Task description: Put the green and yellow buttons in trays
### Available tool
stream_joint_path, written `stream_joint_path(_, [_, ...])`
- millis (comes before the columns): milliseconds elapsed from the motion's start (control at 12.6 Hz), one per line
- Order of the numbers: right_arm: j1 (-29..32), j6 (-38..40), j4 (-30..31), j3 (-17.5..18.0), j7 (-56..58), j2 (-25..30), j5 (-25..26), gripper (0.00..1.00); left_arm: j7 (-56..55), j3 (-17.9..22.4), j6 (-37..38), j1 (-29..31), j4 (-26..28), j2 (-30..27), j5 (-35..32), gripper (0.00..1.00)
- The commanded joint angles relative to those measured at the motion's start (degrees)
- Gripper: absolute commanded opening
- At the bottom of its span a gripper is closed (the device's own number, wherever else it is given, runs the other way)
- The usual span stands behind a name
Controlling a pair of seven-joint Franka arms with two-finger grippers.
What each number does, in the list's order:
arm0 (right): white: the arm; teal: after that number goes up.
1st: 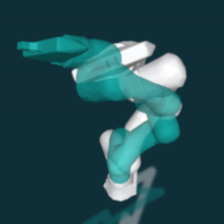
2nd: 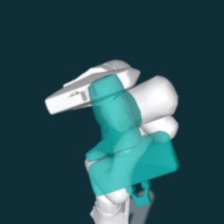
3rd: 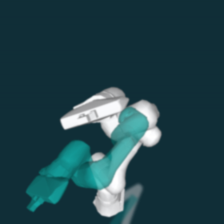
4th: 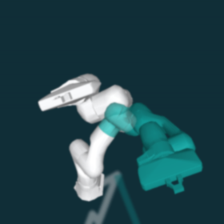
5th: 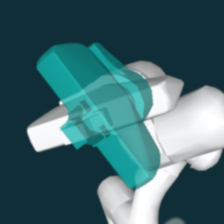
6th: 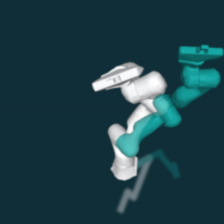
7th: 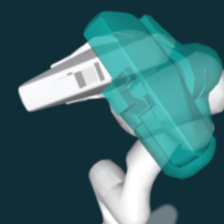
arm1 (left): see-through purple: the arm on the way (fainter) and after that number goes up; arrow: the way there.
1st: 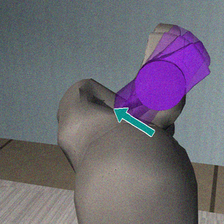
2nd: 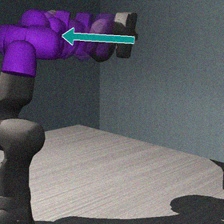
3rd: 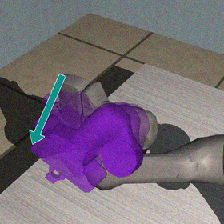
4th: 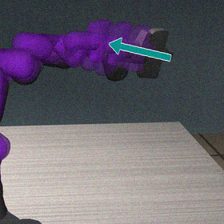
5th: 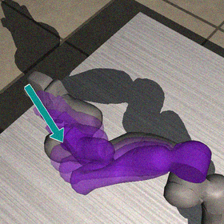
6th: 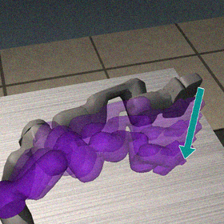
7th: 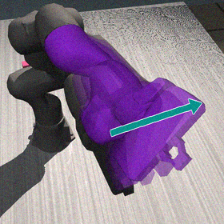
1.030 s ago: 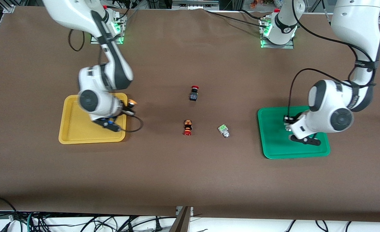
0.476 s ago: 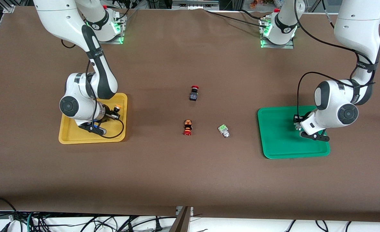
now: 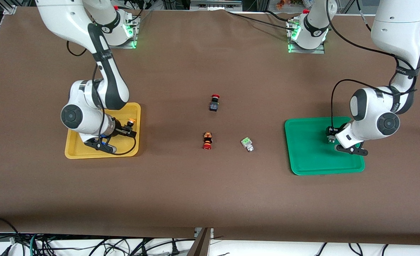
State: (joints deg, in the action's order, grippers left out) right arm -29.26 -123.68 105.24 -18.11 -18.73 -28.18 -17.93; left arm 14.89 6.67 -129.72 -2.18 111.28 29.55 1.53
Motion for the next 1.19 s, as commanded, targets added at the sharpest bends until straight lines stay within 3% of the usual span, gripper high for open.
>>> stream_joint_path(0, [-0.3, 8.9, -6.6, -1.5, 1.7, 4.2, 5.9, 0.99, -4.0, -1.8, 4.8, -1.2, -4.3, -1.0, 5.0, 1.00])
stream_joint_path(79, [-0.1, 13.2, -10.5, -2.2, 2.1, 4.2, 8.2, 0.99, -8.3, -3.7, 5.6, -1.3, -5.7, -1.0, 5.2, 1.00])
stream_joint_path(317, [0.2, 25.0, -19.4, -5.0, 11.0, 4.3, 8.0, 0.99, -30.7, -12.2, 5.4, -2.6, -9.7, 0.2, 4.0, 1.00])
stream_joint_path(634, [0.4, 30.7, -18.5, -5.4, 10.4, 12.6, 7.5, 0.99, -56.8, -21.1, 5.4, -6.2, -17.8, 5.7, -1.4, 1.00])
stream_joint_path(713, [3.0, 33.0, -17.7, -4.2, 10.3, 15.8, 7.7, 0.99, -61.8, -21.6, 5.4, -7.7, -19.7, 7.6, -3.5, 1.00])
stream_joint_path(872, [11.6, 37.3, -17.6, 1.9, 10.4, 19.1, 8.3, 0.99, -70.2, -22.7, 5.2, -11.2, -23.6, 11.2, -7.7, 1.00])
stream_joint_path(1110, [17.3, 39.0, -14.8, 6.6, 10.9, 24.6, 9.2, 0.99, -78.2, -22.7, 4.9, -14.5, -25.1, 14.1, -11.8, 1.00])
